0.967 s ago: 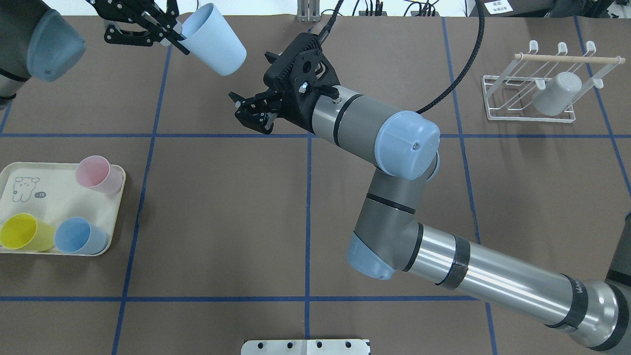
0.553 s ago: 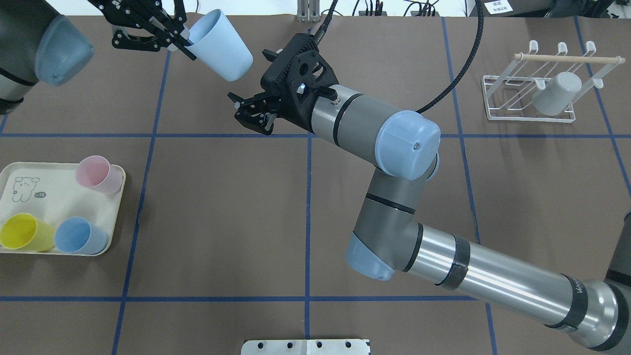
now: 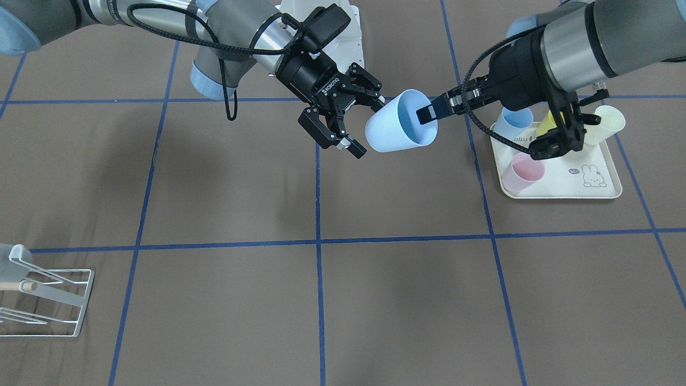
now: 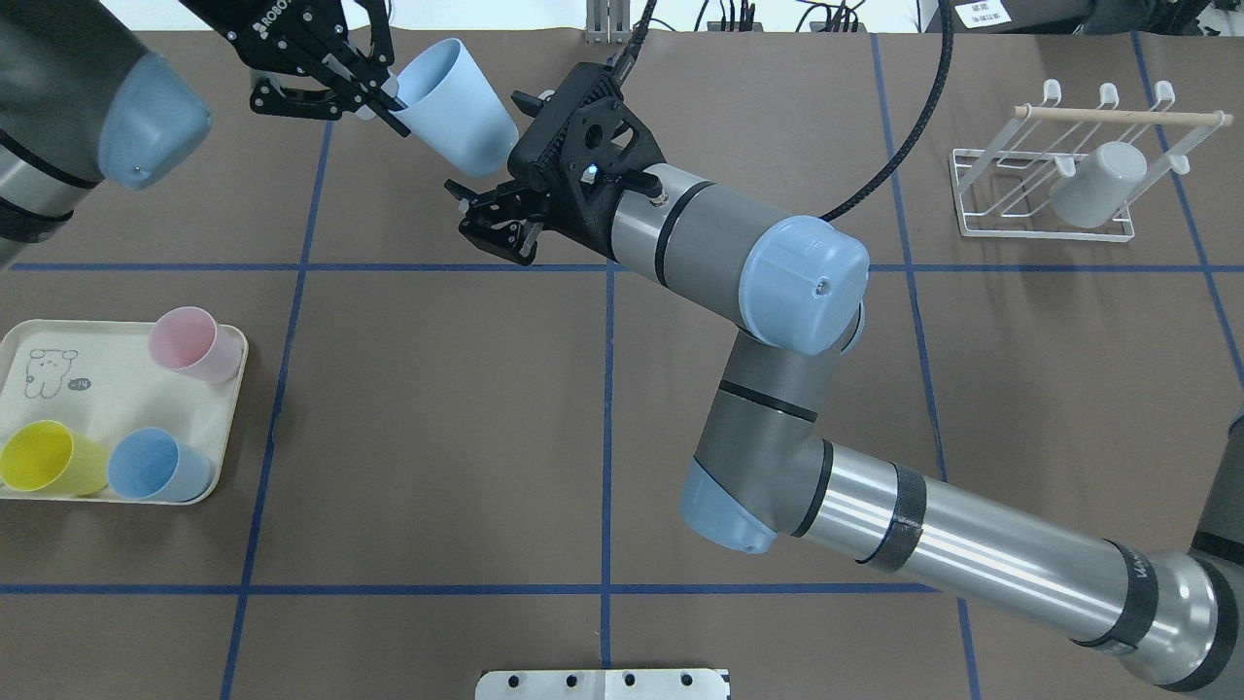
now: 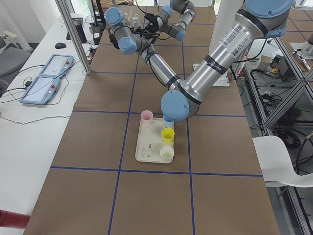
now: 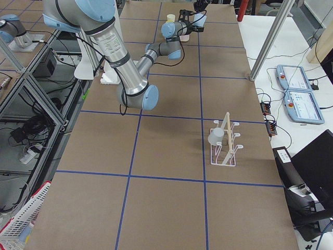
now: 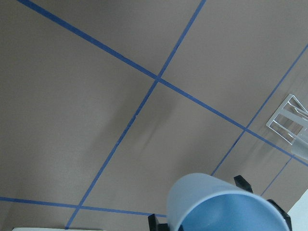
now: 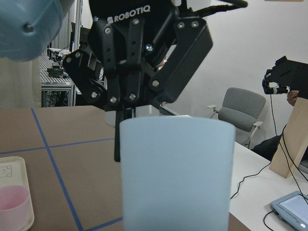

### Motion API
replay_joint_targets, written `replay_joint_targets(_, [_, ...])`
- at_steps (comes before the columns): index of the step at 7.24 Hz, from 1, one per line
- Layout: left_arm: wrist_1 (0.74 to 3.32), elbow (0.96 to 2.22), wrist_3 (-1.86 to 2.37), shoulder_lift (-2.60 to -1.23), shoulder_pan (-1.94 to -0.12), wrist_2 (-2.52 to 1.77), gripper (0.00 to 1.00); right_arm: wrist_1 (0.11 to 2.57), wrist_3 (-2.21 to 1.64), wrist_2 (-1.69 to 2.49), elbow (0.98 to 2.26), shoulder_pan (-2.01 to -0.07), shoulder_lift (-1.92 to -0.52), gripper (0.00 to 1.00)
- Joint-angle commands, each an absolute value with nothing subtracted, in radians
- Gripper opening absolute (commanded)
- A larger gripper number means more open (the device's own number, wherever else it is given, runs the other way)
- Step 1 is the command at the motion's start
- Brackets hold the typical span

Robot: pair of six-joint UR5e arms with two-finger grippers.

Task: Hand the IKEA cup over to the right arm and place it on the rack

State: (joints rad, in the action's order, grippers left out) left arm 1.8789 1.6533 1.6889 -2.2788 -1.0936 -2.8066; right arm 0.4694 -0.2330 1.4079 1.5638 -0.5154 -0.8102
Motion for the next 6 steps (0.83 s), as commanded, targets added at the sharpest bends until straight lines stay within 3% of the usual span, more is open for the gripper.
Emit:
replay_joint_targets(1, [1.879, 1.654, 1.689, -2.279, -1.086, -2.804, 0.00, 0.471, -0.223, 1.395, 1.566, -0.515, -0.810, 0.89])
replay_joint_targets(3, [1.879, 1.654, 1.689, -2.286, -1.085, -2.804, 0.00, 0.471, -0.219, 1.388, 1.568, -0.515, -0.810, 0.83])
replay_joint_targets(6, [1.879, 1.655, 1.690, -2.290, -1.078, -2.804, 0.00, 0.477, -0.219, 1.388, 1.568, -0.515, -0.813, 0.82])
